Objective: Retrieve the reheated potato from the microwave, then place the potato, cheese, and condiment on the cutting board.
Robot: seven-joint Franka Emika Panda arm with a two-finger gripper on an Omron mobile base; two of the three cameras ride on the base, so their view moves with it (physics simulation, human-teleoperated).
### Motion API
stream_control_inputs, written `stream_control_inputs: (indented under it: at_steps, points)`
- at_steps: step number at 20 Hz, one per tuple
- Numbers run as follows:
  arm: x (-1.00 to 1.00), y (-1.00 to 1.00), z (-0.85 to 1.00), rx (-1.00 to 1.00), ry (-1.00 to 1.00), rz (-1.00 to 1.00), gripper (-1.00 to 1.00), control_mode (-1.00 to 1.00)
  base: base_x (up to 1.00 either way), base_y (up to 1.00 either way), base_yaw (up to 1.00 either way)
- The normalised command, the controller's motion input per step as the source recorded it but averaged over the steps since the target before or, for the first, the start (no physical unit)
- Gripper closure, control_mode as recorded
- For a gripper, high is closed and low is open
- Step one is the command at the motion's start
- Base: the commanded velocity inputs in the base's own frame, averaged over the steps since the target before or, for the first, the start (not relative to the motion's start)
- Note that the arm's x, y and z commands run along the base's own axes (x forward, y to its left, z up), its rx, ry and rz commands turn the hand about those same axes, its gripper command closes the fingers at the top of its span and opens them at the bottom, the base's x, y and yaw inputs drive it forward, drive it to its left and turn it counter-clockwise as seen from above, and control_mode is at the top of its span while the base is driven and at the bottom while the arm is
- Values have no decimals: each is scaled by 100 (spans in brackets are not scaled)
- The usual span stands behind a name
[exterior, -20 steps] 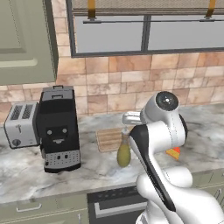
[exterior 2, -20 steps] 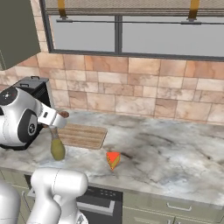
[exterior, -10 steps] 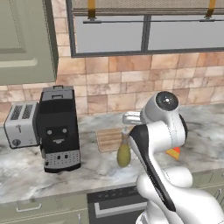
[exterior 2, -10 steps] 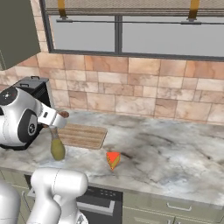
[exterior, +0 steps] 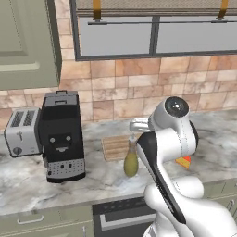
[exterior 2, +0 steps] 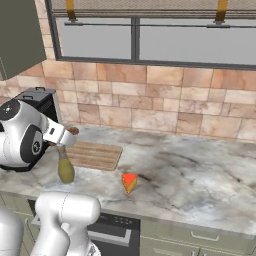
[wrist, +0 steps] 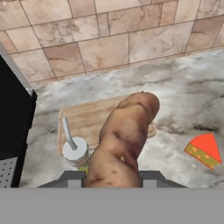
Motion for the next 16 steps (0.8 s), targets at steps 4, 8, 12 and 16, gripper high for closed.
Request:
stream_control_inputs:
  at_steps: [4, 8, 12, 16]
  points:
    - [0, 0, 0, 0, 0, 0, 100, -100, 0, 0, 0]
    - [0, 0, 0, 0, 0, 0, 100, -100, 0, 0, 0]
    - [-6, 0, 0, 0, 0, 0, 100, -100, 0, 0, 0]
    - [-5, -15, 0, 2, 0, 1, 100, -100, 0, 0, 0]
